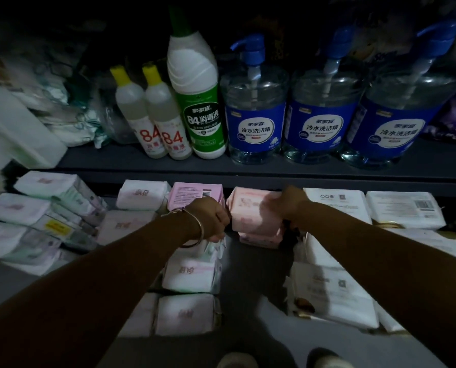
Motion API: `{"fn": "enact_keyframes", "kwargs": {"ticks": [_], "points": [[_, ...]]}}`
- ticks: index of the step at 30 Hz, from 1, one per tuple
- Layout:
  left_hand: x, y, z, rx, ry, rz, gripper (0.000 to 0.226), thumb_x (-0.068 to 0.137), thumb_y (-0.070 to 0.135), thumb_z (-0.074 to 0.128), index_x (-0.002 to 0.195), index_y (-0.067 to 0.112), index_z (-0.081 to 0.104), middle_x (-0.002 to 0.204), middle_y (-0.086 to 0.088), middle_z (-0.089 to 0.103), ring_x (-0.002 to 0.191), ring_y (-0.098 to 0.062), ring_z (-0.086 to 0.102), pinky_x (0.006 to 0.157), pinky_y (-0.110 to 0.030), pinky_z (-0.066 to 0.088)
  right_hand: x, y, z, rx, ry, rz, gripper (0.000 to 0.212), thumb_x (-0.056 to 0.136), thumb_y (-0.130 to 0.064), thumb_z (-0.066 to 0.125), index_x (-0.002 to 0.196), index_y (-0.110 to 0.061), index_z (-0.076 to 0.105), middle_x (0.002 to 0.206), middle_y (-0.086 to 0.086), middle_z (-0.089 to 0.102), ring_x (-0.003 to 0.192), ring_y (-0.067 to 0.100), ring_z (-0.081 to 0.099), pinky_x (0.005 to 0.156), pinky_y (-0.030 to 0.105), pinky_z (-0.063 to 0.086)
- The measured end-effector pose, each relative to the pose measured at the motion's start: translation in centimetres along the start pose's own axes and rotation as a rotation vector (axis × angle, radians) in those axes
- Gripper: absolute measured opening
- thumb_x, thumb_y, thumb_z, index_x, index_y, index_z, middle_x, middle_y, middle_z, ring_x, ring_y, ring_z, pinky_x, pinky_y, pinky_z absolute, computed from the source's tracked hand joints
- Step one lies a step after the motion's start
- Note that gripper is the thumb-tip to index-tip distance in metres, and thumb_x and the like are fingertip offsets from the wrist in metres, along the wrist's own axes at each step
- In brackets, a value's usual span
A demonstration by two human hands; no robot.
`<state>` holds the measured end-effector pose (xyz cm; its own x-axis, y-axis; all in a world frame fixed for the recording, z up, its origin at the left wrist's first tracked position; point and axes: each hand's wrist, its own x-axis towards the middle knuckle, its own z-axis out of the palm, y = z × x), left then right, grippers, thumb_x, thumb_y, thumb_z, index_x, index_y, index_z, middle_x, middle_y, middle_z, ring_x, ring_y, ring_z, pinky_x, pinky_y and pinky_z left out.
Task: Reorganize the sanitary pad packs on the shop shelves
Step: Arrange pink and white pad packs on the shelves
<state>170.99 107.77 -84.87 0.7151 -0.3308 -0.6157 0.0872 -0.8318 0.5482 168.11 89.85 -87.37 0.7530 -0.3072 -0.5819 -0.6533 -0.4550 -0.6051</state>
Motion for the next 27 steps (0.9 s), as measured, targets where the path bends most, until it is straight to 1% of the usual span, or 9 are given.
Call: {"fn": "enact_keyframes", "kwargs": {"ticks": [4, 6, 8, 10, 13, 15, 17, 23, 27], "points": [[-0.2, 0.6, -0.5, 0.009, 0.039, 0.044, 0.026, 0.081, -0.010, 0.060, 0.103, 0.000, 0.068, 0.102, -0.023, 0.067, 0.096, -0.037, 0.066, 0.088, -0.046, 0.054, 0.5, -0.1, 0.3, -0.114, 0.064, -0.050, 0.029, 0.096, -0.021, 0.051, 0.113, 0.002, 0.059, 0.112, 0.017, 0.062, 0.102, 0.028, 0.061, 0.089, 0.034, 0.052], [-0.9, 1.4, -1.2, 0.026, 0.072, 0.086, 0.025, 0.083, -0.008, 0.058, 0.103, 0.003, 0.068, 0.103, -0.021, 0.067, 0.095, -0.035, 0.066, 0.086, -0.043, 0.055, 0.3, -0.3, -0.4, -0.167, 0.091, -0.081, 0.027, 0.097, -0.019, 0.049, 0.110, 0.002, 0.060, 0.111, 0.016, 0.062, 0.102, 0.029, 0.062, 0.088, 0.035, 0.053], [-2.0, 2.8, -2.1, 0.092, 0.131, 0.157, 0.025, 0.083, -0.004, 0.060, 0.105, 0.006, 0.068, 0.106, -0.014, 0.068, 0.098, -0.029, 0.065, 0.085, -0.030, 0.053, -0.7, -1.0, -1.7, -0.206, 0.106, -0.129, 0.022, 0.096, -0.019, 0.049, 0.101, -0.001, 0.061, 0.102, 0.015, 0.063, 0.090, 0.025, 0.062, 0.075, 0.032, 0.054], [-3.5, 4.7, -3.2, 0.176, 0.205, 0.238, 0.026, 0.085, 0.000, 0.060, 0.109, 0.005, 0.068, 0.111, -0.011, 0.067, 0.103, -0.023, 0.063, 0.083, -0.018, 0.045, -2.3, -2.3, -3.6, -0.289, 0.134, -0.202, 0.019, 0.095, -0.019, 0.050, 0.082, -0.007, 0.057, 0.088, 0.011, 0.059, 0.072, 0.017, 0.056, 0.056, 0.022, 0.044], [-6.3, 8.1, -5.0, 0.257, 0.288, 0.321, 0.027, 0.086, 0.001, 0.058, 0.112, 0.004, 0.066, 0.113, -0.011, 0.066, 0.105, -0.021, 0.061, 0.086, -0.017, 0.042, -6.0, -5.2, -6.7, -0.405, 0.200, -0.344, 0.027, 0.092, -0.018, 0.050, 0.065, -0.014, 0.048, 0.077, 0.006, 0.053, 0.075, 0.019, 0.051, 0.056, 0.023, 0.039], [-8.3, 10.4, -6.3, 0.328, 0.360, 0.369, 0.028, 0.085, 0.002, 0.059, 0.112, 0.005, 0.066, 0.112, -0.010, 0.066, 0.105, -0.022, 0.061, 0.086, -0.017, 0.042, -9.0, -7.5, -8.9, -0.421, 0.245, -0.445, 0.021, 0.090, -0.018, 0.053, 0.077, -0.003, 0.063, 0.084, 0.011, 0.063, 0.085, 0.025, 0.059, 0.068, 0.028, 0.049], [-10.1, 12.6, -7.9, 0.365, 0.423, 0.420, 0.026, 0.085, 0.004, 0.060, 0.110, 0.006, 0.066, 0.110, -0.011, 0.067, 0.104, -0.023, 0.062, 0.086, -0.020, 0.043, -11.7, -9.9, -11.3, -0.379, 0.299, -0.555, 0.023, 0.088, -0.017, 0.057, 0.091, 0.002, 0.069, 0.095, 0.016, 0.069, 0.090, 0.029, 0.064, 0.079, 0.036, 0.053], [-13.6, 18.0, -14.1, 0.321, 0.648, 0.602, 0.019, 0.084, 0.011, 0.065, 0.103, 0.006, 0.067, 0.102, -0.009, 0.069, 0.096, -0.022, 0.063, 0.080, -0.021, 0.044, -17.2, -17.6, -16.9, -0.106, 0.412, -0.754, 0.018, 0.088, -0.014, 0.062, 0.089, 0.002, 0.070, 0.081, 0.020, 0.070, 0.073, 0.029, 0.069, 0.073, 0.039, 0.058], [-13.7, 19.5, -18.4, 0.307, 0.777, 0.659, 0.022, 0.083, 0.013, 0.067, 0.104, 0.006, 0.064, 0.106, -0.010, 0.065, 0.092, -0.022, 0.061, 0.081, -0.024, 0.046, -16.5, -22.5, -18.9, -0.070, 0.534, -0.797, 0.008, 0.083, -0.013, 0.065, 0.088, -0.008, 0.069, 0.088, 0.017, 0.070, 0.076, 0.026, 0.065, 0.077, 0.039, 0.055]]}}
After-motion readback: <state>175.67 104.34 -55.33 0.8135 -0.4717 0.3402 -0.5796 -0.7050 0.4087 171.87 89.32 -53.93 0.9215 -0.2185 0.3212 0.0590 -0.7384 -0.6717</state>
